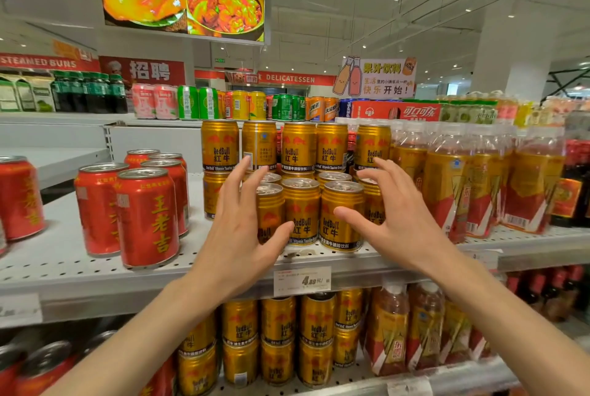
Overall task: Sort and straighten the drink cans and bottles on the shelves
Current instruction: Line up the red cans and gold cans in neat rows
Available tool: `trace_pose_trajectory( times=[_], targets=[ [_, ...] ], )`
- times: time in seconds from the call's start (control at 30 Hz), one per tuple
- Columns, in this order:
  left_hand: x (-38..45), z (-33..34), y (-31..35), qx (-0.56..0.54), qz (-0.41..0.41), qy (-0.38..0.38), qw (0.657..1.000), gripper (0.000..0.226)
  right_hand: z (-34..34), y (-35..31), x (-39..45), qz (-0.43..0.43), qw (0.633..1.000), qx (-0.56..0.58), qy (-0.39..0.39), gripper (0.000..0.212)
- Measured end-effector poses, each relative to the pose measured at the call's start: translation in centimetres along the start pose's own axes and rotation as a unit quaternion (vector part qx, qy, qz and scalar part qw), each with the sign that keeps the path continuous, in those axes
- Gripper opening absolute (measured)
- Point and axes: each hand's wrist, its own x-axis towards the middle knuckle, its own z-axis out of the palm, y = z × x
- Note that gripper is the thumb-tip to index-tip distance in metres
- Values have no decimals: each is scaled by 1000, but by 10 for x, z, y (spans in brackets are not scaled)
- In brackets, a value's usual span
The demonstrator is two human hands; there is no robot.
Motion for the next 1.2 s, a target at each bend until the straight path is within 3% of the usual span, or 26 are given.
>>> trace_pose_trajectory(
  times=[0.13,0.33,0.6,0.87,1.1,1.2],
  targets=[
    [-9,1,-3,-104,-115,-41,987,97,15,0,-12,70,995,73,-24,83],
    [-7,3,-4,-119,-127,-65,983,102,33,-4,-13,57,993,102,33,78],
    [-12,-8,2,-115,-145,-51,981,106,19,-13,-28,92,984,152,13,84],
    [-75,-39,25,-168,-181,13,969,70,22,-23,-104,154,927,338,46,60],
    [-166,-49,19,-247,-315,-7,916,44,74,-32,-166,208,892,382,-119,27],
    [-188,-54,2,-251,-347,-13,903,36,93,-38,-180,226,895,356,-147,23]
  ],
)
